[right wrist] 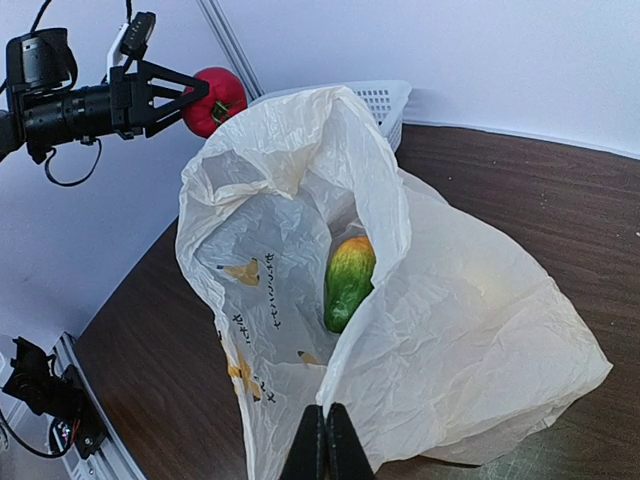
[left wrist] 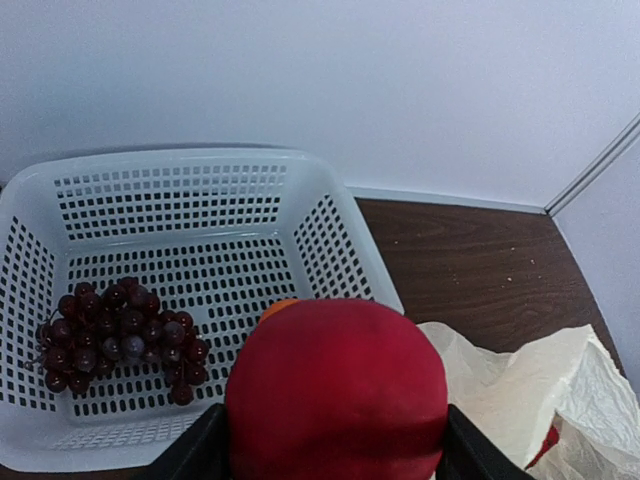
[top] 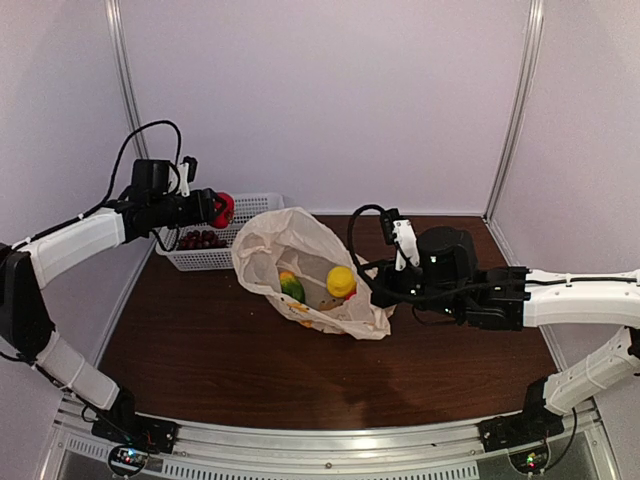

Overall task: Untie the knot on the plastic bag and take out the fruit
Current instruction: Place the fake fruit in the bin, then hold the bag opening of the takeout bag.

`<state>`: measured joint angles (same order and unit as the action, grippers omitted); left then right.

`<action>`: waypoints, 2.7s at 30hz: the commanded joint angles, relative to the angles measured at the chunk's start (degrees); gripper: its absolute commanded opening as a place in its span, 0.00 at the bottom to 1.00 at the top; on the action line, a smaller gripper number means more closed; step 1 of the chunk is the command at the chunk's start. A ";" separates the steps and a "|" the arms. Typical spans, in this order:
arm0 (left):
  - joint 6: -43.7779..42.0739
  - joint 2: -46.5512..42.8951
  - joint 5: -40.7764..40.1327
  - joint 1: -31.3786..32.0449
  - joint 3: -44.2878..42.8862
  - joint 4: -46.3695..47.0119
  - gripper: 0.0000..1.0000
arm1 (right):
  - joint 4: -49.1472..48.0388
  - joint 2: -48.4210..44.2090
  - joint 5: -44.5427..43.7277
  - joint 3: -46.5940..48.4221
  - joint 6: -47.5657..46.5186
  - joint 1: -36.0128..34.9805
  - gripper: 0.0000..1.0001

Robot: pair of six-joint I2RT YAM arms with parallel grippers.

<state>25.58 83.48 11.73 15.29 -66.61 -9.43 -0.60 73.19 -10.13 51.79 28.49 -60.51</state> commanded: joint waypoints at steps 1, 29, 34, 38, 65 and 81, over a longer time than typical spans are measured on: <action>-3.23 7.82 -4.39 -1.37 -5.88 -0.35 0.51 | 1.64 -0.35 -1.26 -0.58 -0.54 -0.38 0.00; -4.31 33.09 -4.23 -1.86 -18.64 -1.50 0.61 | 2.36 1.10 -1.03 0.13 -0.28 -0.40 0.00; -4.31 33.24 -4.19 -1.92 -18.55 -1.48 0.75 | 2.19 1.28 -0.89 0.19 -0.28 -0.40 0.00; -4.31 33.23 -3.82 -1.87 -18.64 -1.47 0.86 | 2.19 1.30 -0.94 0.15 -0.17 -0.40 0.00; -3.87 6.44 -1.60 -1.40 -3.57 3.19 0.89 | 1.67 1.34 -1.23 0.24 -0.30 -0.46 0.00; -3.02 -12.35 1.37 23.07 4.83 -1.55 0.79 | 2.18 4.74 7.82 1.70 -2.78 -3.02 0.00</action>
<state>21.52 71.61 11.86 33.23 -61.82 -10.39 0.64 77.10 -6.87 52.36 27.66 -61.54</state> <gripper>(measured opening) 0.808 0.003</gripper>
